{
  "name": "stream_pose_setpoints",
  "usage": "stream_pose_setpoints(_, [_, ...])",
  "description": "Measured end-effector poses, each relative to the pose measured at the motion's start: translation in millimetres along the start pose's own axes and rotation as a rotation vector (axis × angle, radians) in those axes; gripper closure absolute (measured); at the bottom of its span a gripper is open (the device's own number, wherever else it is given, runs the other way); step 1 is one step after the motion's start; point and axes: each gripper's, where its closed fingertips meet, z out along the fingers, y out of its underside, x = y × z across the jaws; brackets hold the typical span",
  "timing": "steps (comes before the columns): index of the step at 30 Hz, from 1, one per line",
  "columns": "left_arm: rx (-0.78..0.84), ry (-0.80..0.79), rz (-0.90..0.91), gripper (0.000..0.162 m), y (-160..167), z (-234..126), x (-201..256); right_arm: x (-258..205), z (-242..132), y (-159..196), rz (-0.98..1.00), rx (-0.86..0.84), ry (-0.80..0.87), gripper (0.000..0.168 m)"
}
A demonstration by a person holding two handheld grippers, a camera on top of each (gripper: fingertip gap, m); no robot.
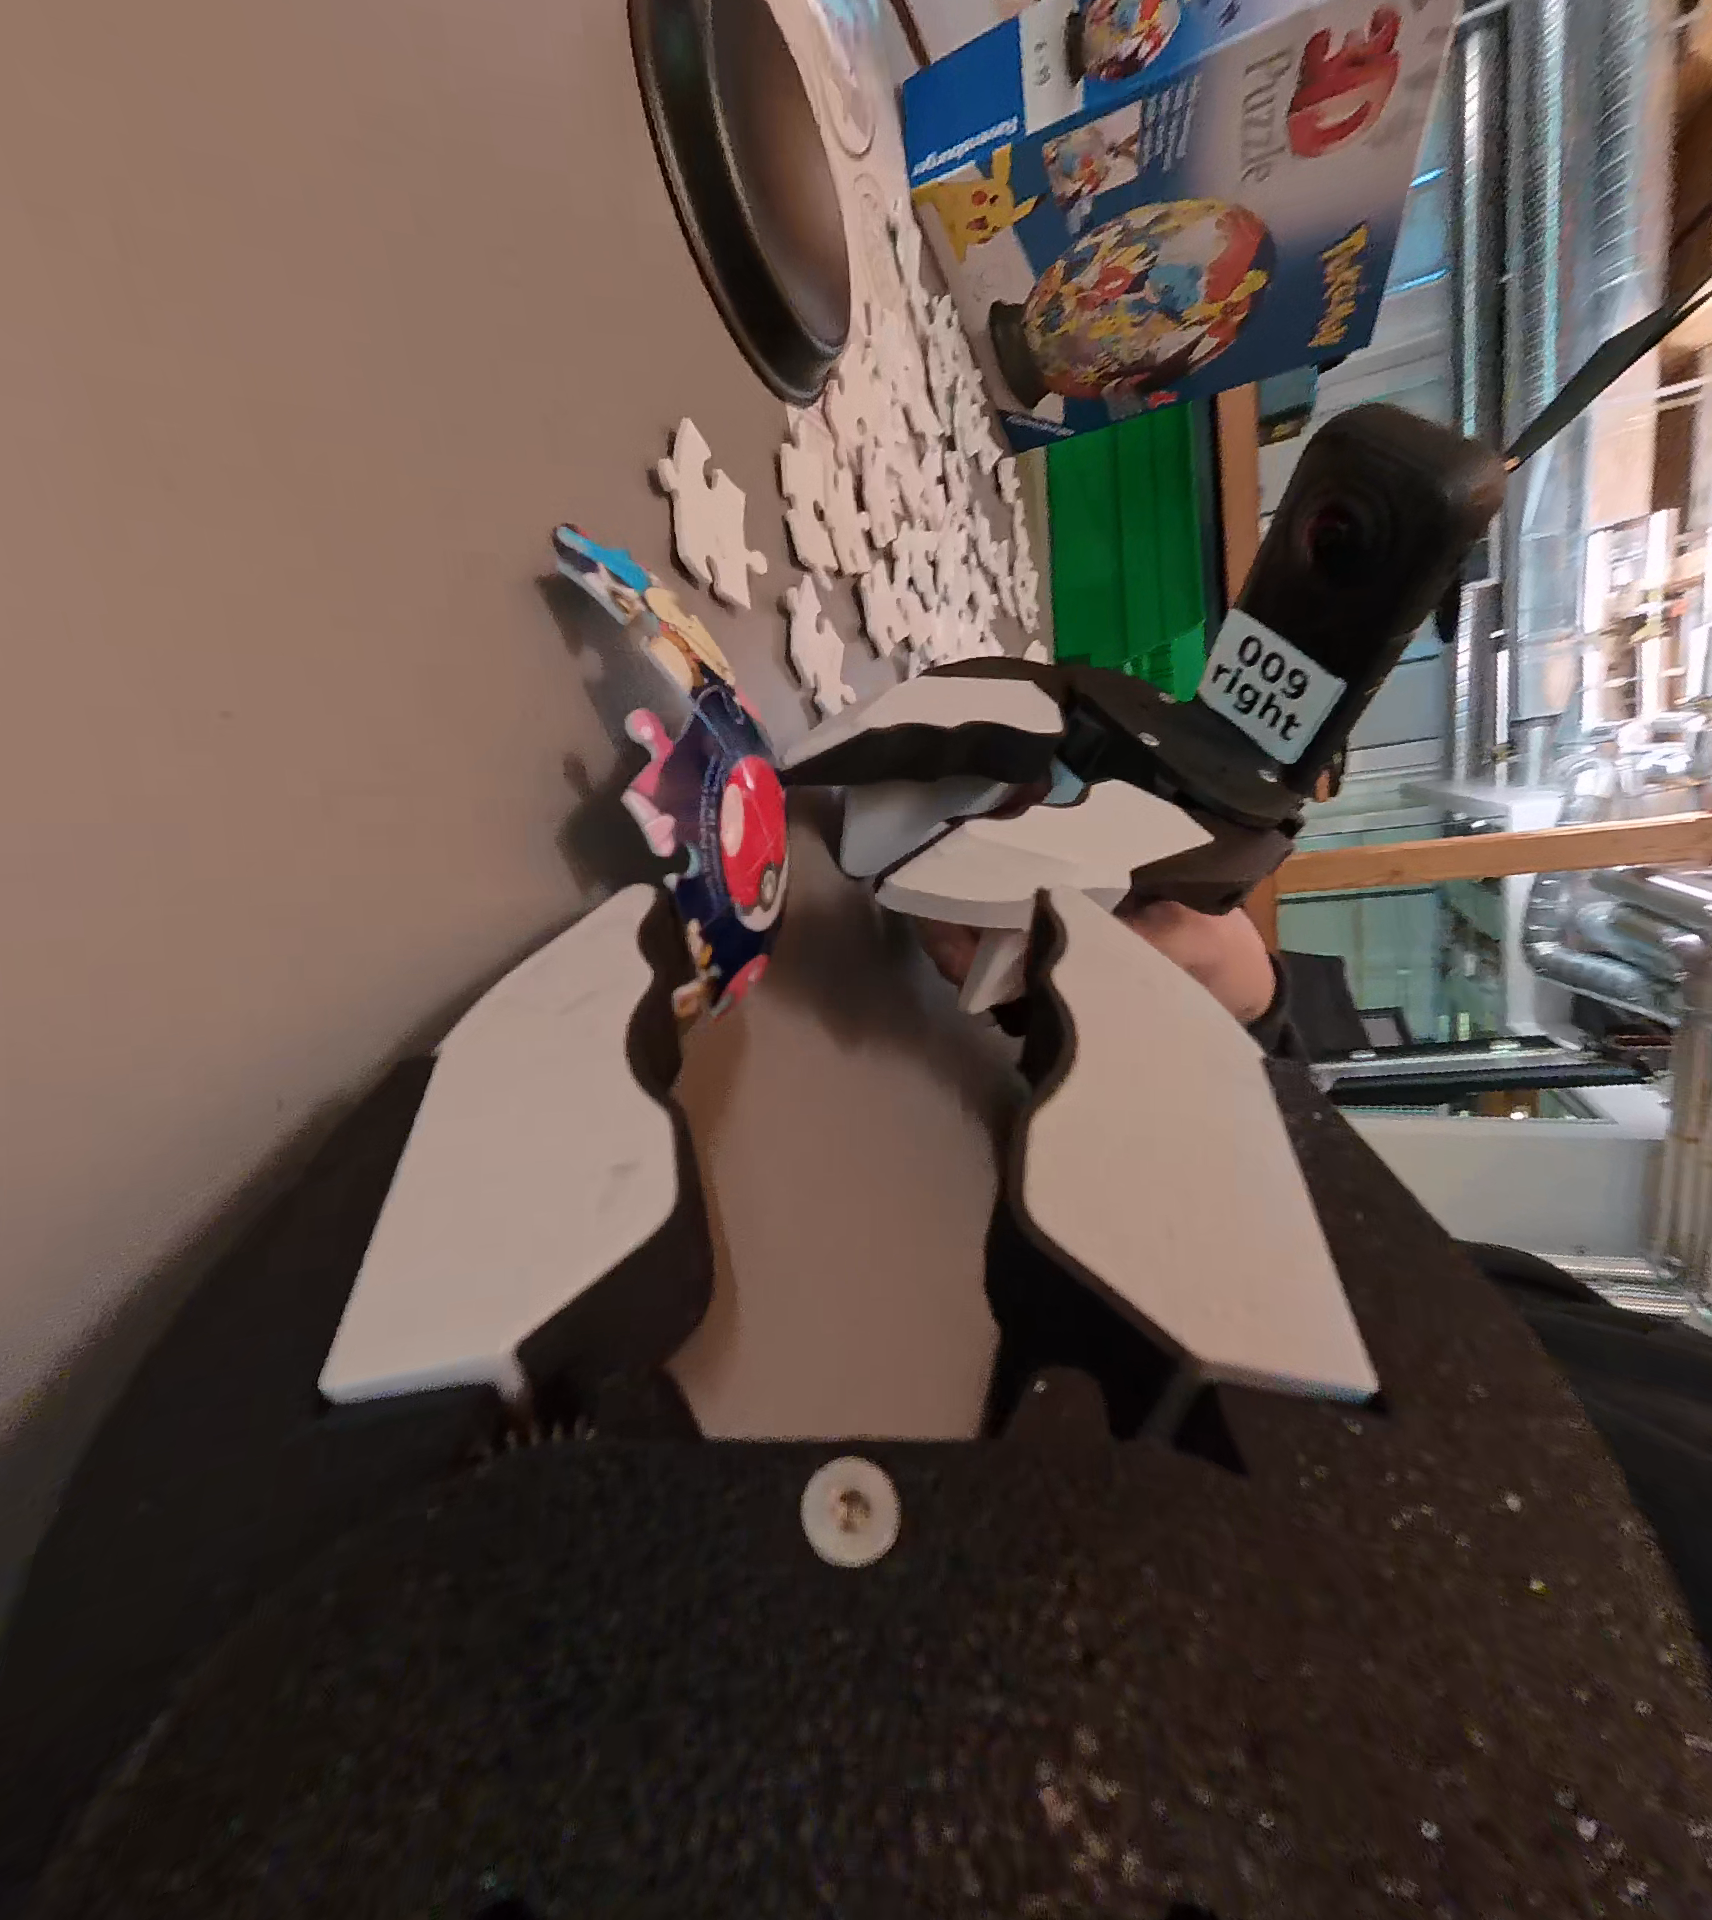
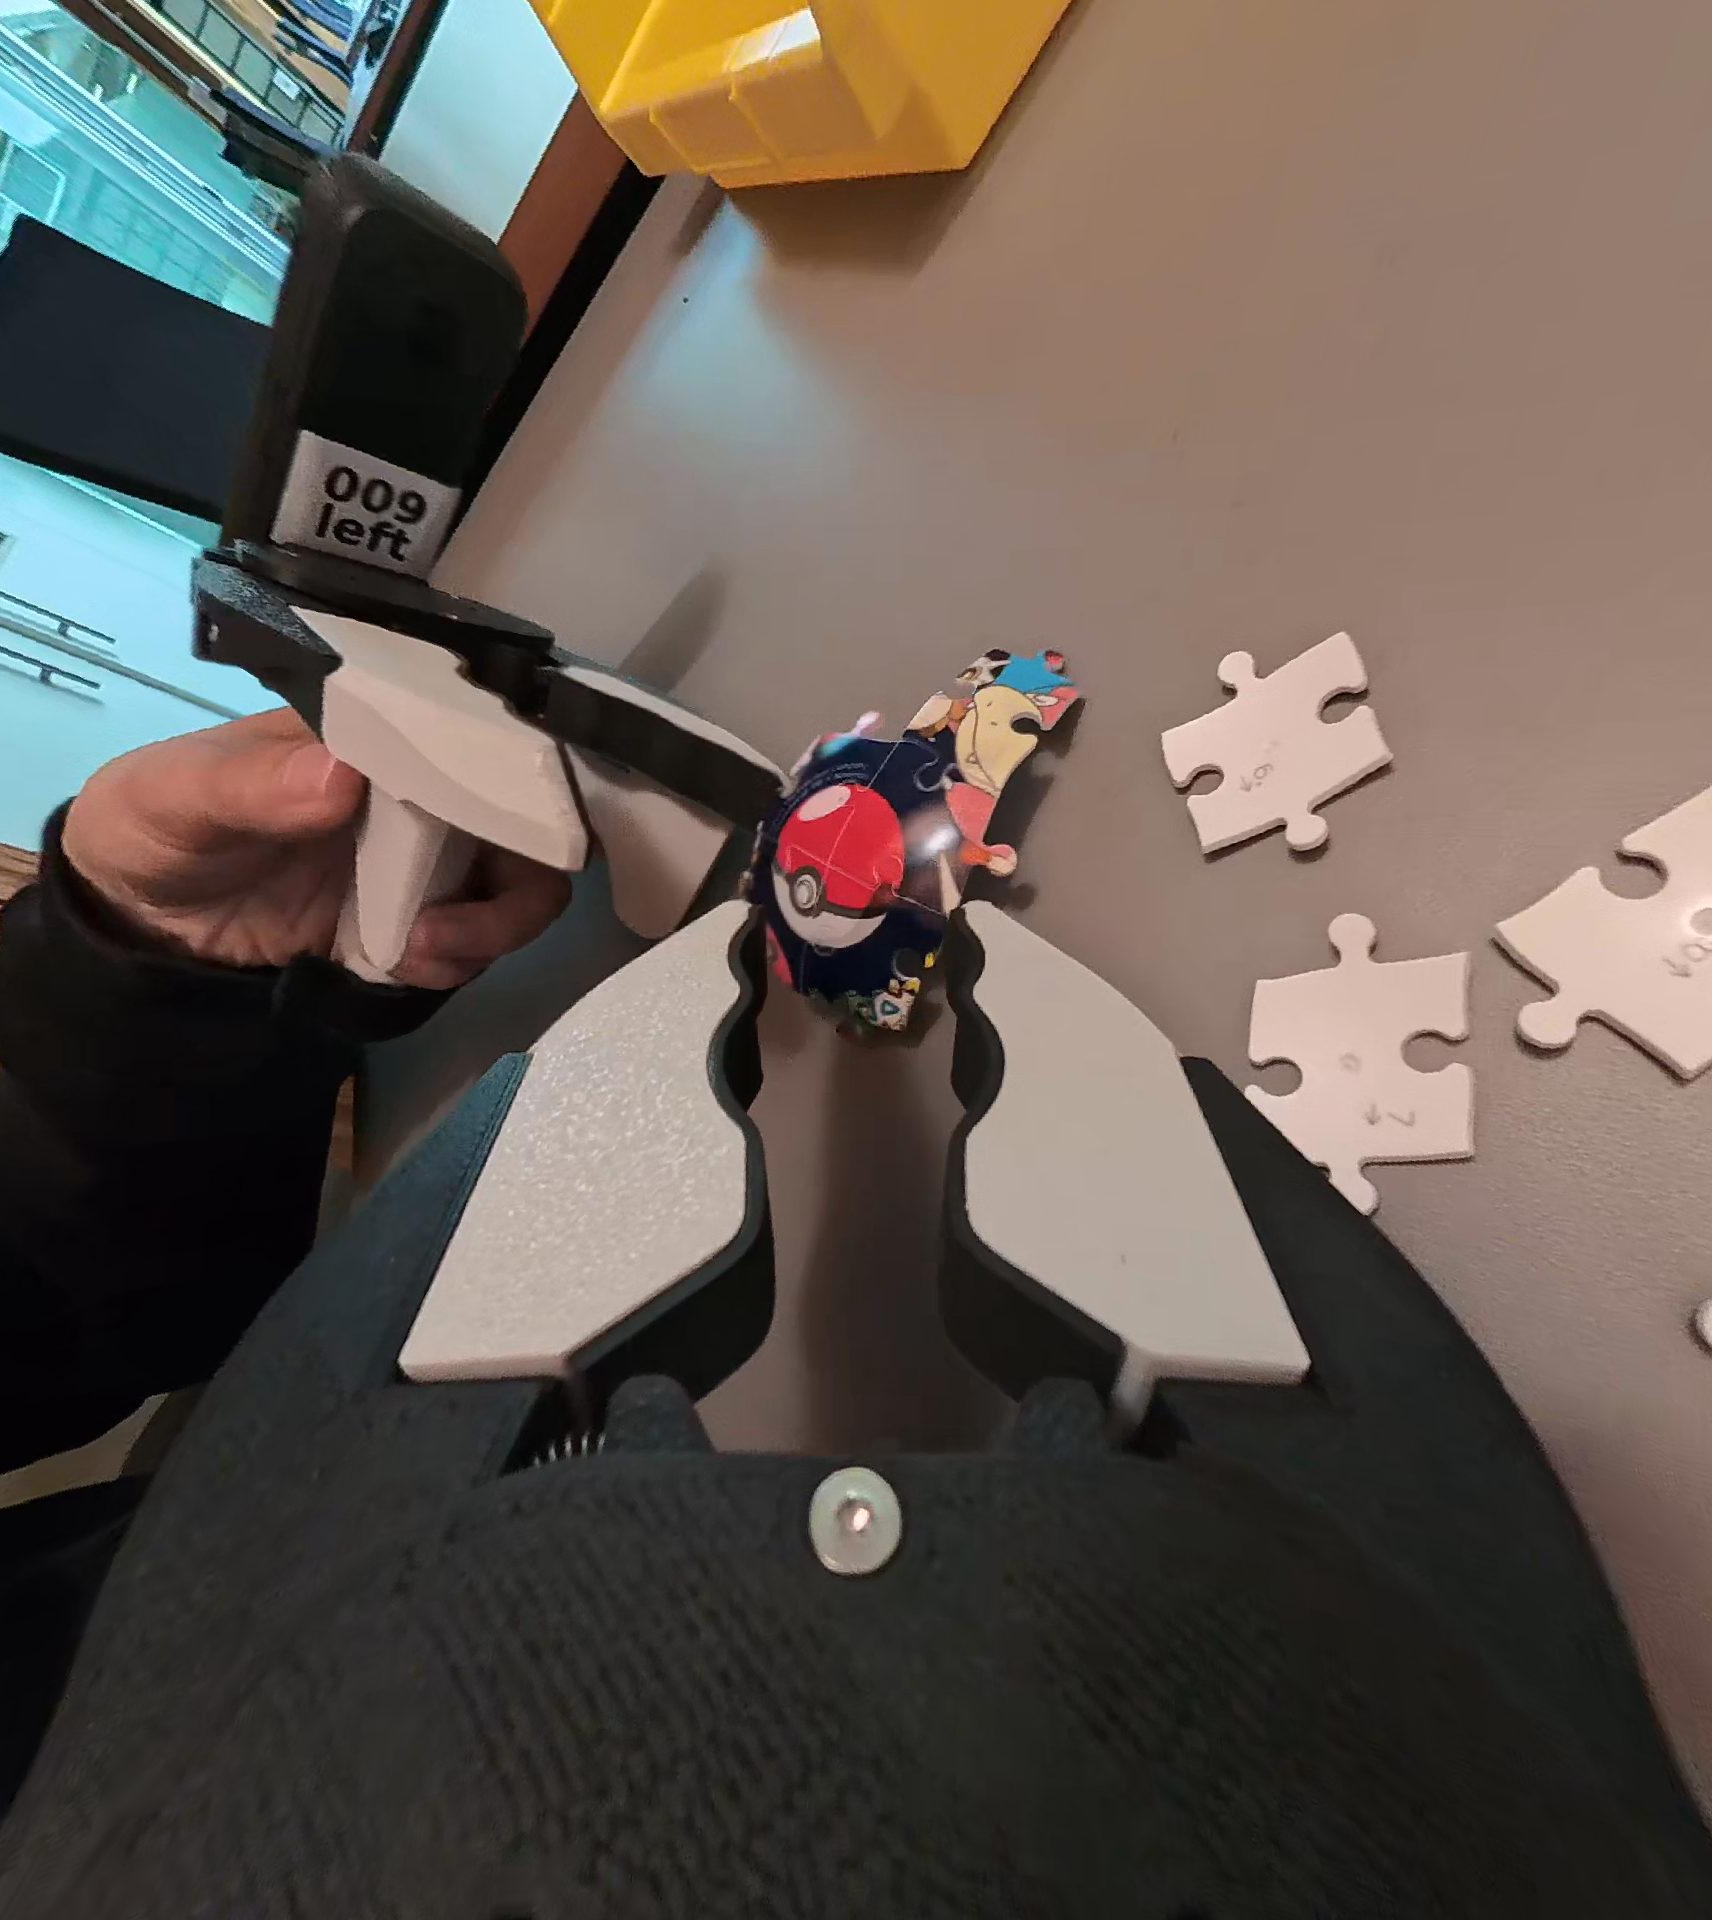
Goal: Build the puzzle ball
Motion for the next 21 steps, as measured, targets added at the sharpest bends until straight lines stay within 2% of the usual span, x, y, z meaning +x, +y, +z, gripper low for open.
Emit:
stream_pose_setpoints(5, [-0.039, 0.131, -0.004, 0.118, 8, 6, 12, -4, -1, 2, 0.011, 0.003, -0.038, 0.136])
stream_pose_setpoints(9, [-0.058, 0.034, 0.05, 0.131, 11, 12, 1, -5, -1, 1, 0.017, 0.008, -0.045, 0.136])
stream_pose_setpoints(12, [-0.048, -0.041, 0.085, 0.131, 8, 14, -4, -4, -2, 1, 0.021, 0.013, -0.04, 0.14])
stream_pose_setpoints(15, [-0.04, -0.088, 0.116, 0.14, 6, 13, -8, -5, -8, -1, 0.031, 0.023, -0.059, 0.134])
stream_pose_setpoints(17, [-0.037, -0.08, 0.125, 0.146, 6, 12, -8, -8, -16, -6, 0.029, 0.044, -0.071, 0.134])
stream_pose_setpoints(18, [-0.034, -0.059, 0.128, 0.155, 6, 12, -6, -9, -21, -11, 0.011, 0.061, -0.069, 0.134])
stream_pose_setpoints(21, [-0.024, -0.034, 0.155, 0.16, 6, 8, -4, -3, -36, -25, -0.116, 0.093, 0.006, 0.132])
